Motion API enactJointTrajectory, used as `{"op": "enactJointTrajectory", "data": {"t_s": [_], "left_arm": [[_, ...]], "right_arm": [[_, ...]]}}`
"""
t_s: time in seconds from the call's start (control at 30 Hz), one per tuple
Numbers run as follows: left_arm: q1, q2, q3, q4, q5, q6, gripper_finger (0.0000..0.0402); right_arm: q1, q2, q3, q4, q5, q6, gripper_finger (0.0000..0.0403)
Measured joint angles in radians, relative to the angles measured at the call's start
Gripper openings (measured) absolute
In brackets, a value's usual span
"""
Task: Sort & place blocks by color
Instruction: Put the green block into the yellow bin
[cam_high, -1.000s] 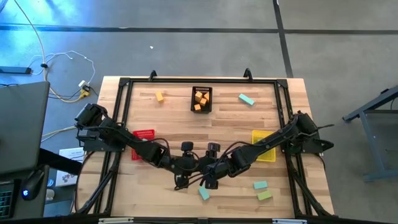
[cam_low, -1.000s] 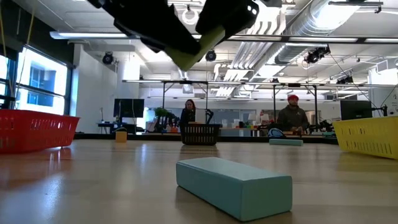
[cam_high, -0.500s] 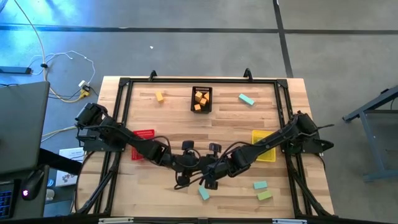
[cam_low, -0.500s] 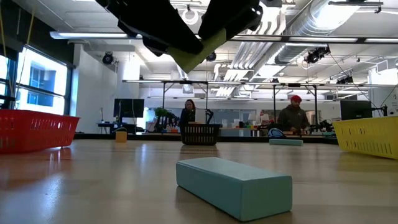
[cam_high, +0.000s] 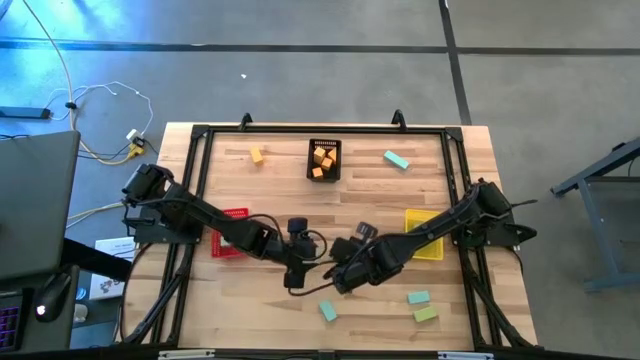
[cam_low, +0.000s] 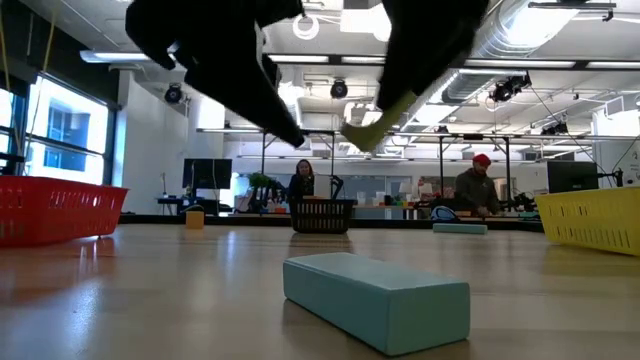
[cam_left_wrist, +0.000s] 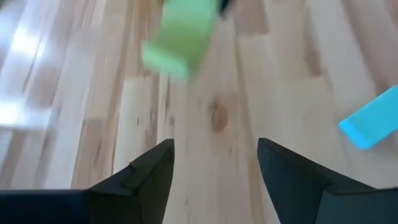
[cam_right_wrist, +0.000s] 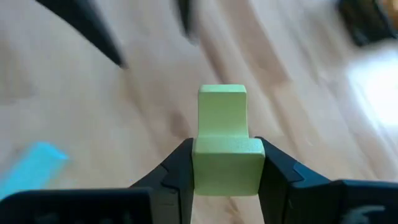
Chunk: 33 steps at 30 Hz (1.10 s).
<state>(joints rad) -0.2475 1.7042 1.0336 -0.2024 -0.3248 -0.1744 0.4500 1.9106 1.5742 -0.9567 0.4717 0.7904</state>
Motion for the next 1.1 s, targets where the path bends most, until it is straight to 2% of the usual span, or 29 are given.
{"op": "enactJointTrajectory", "data": {"t_s": [0.23, 0.6, 0.9, 1.1], "left_arm": [[0.028, 0.0, 0.0, -0.107, 0.0, -0.033, 0.0214], [0.064, 0.0, 0.0, -0.213, 0.0, -0.059, 0.0214], [0.071, 0.0, 0.0, -0.228, 0.0, -0.059, 0.0214], [0.07, 0.0, 0.0, -0.228, 0.007, -0.059, 0.0214]], "right_arm": [[0.003, 0.0, 0.0, -0.274, 0.034, 0.261, 0.0101], [0.018, 0.0, 0.0, -0.611, 0.044, 0.55, 0.0101], [0.074, -0.01, -0.054, -0.613, 0.172, 0.707, 0.0101], [0.108, -0.01, -0.164, -0.614, 0.165, 0.858, 0.0101]]}}
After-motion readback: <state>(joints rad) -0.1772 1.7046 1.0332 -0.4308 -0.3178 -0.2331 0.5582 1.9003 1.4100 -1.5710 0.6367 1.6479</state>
